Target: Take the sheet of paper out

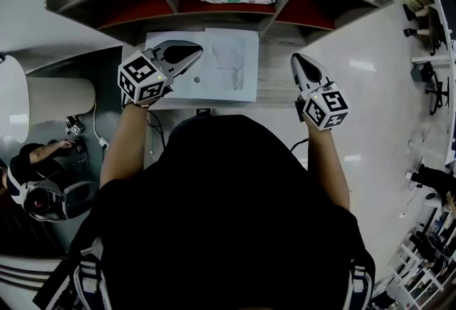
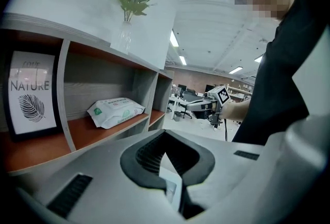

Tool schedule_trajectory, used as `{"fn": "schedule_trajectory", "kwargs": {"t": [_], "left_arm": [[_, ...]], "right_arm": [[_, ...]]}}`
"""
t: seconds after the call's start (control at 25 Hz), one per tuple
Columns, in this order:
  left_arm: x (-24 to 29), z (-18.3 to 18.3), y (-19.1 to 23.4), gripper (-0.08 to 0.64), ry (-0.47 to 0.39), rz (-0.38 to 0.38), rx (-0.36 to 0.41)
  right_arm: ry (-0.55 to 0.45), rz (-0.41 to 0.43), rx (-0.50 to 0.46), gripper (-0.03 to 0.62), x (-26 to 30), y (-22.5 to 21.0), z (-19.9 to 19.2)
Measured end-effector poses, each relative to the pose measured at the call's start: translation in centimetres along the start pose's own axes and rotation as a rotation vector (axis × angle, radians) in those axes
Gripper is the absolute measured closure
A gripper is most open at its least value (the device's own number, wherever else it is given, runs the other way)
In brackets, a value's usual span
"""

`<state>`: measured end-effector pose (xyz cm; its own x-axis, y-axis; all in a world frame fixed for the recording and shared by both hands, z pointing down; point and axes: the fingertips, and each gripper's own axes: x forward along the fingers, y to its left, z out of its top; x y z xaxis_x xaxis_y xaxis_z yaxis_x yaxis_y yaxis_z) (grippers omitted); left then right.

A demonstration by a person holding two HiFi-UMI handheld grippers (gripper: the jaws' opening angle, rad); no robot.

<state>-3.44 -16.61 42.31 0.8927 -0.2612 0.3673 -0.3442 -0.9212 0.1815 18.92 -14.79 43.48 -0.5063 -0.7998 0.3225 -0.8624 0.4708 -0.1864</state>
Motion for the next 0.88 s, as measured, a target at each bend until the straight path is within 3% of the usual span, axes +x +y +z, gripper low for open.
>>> {"fn": "schedule_trajectory", "kwargs": {"t": [0.32, 0.88], "left_arm": [[0.9, -1.6, 2.8, 0.54, 0.027, -0.053, 0.013], [2.4, -7.2, 8.3, 0.54, 0.12, -0.111, -0.033]], "right_arm": [[0.017, -0.044, 0.012, 0.58, 1.4, 0.3, -0.1], [0.083, -0.108, 0.041, 0.58, 2.8, 2.0, -1.5]]}}
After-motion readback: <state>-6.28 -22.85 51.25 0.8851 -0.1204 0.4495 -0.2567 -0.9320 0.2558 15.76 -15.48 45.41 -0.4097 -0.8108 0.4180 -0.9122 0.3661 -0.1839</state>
